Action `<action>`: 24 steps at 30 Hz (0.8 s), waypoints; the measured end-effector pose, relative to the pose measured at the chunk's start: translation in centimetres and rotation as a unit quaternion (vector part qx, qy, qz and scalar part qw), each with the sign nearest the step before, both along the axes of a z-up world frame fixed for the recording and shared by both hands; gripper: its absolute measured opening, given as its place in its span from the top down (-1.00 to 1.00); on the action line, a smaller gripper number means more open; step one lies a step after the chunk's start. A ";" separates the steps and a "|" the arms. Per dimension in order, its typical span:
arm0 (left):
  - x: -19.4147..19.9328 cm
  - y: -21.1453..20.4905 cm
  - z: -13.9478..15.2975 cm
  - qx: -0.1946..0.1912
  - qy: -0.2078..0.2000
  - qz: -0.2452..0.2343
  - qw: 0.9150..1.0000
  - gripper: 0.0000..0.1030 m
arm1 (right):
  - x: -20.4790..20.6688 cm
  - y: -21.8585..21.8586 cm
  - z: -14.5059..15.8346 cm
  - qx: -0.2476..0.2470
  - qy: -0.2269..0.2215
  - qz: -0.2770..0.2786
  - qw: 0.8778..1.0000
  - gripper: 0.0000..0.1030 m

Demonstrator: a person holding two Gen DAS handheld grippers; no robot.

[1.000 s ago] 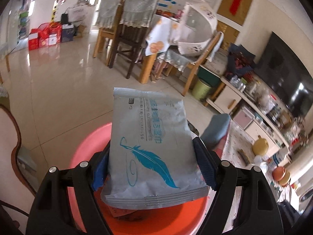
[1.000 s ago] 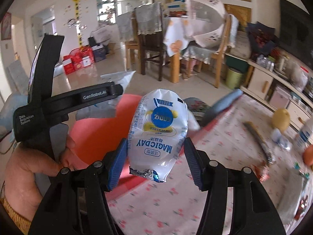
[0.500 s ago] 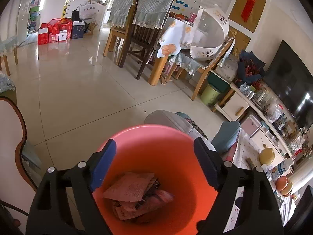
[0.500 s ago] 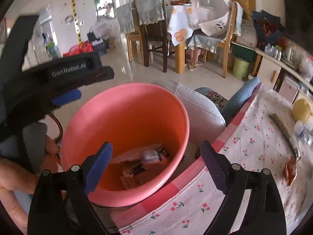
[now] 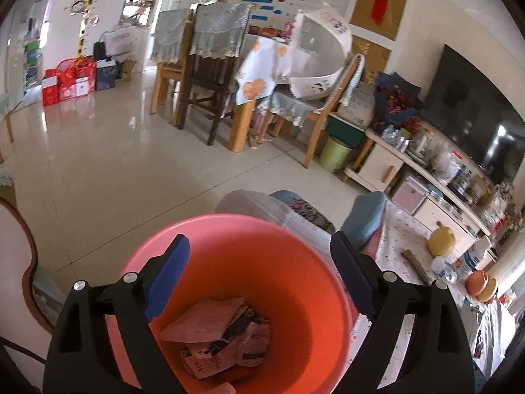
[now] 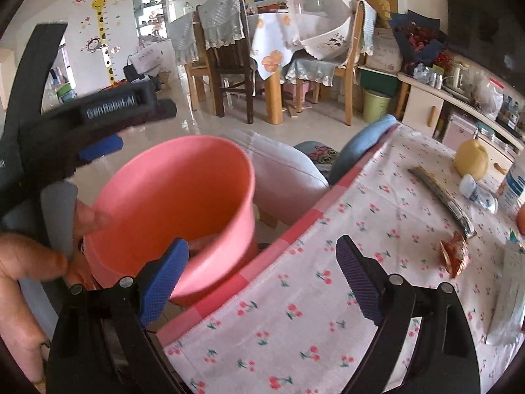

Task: Collect trash
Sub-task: 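Return both tools to the table over the remaining wrappers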

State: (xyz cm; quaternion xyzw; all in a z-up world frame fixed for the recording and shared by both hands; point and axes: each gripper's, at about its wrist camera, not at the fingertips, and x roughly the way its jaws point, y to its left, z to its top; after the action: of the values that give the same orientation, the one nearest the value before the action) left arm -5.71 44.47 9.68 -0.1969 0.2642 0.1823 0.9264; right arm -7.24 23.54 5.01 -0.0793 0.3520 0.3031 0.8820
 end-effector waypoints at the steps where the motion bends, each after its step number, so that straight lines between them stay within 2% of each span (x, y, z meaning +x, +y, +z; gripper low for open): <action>1: 0.0 -0.3 0.2 0.004 -0.003 -0.004 1.000 -0.71 | 0.0 -0.3 -0.1 0.000 0.002 -0.002 1.000 -0.76; 7: 0.8 -1.8 0.3 -0.006 -0.006 -0.023 1.000 -0.71 | -0.3 -2.2 -0.3 0.014 0.015 -0.009 1.000 -0.84; 14: 1.7 -3.5 0.1 0.005 0.014 -0.039 0.999 -0.73 | -0.7 -4.0 -0.3 0.020 0.021 -0.018 0.999 -0.86; 21: 3.2 -5.5 -0.5 0.020 0.060 -0.051 0.997 -0.73 | -1.1 -6.1 -0.3 0.013 0.021 -0.030 0.999 -0.86; 24: 3.4 -6.3 -0.6 0.026 0.062 -0.058 0.996 -0.73 | -1.2 -7.1 -0.2 0.009 0.019 -0.037 0.999 -0.86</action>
State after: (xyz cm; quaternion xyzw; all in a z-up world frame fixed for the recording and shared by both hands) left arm -2.36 38.18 9.08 -0.1455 0.3270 0.1465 0.9222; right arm -8.45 16.47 4.78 -0.0521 0.3686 0.2751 0.8864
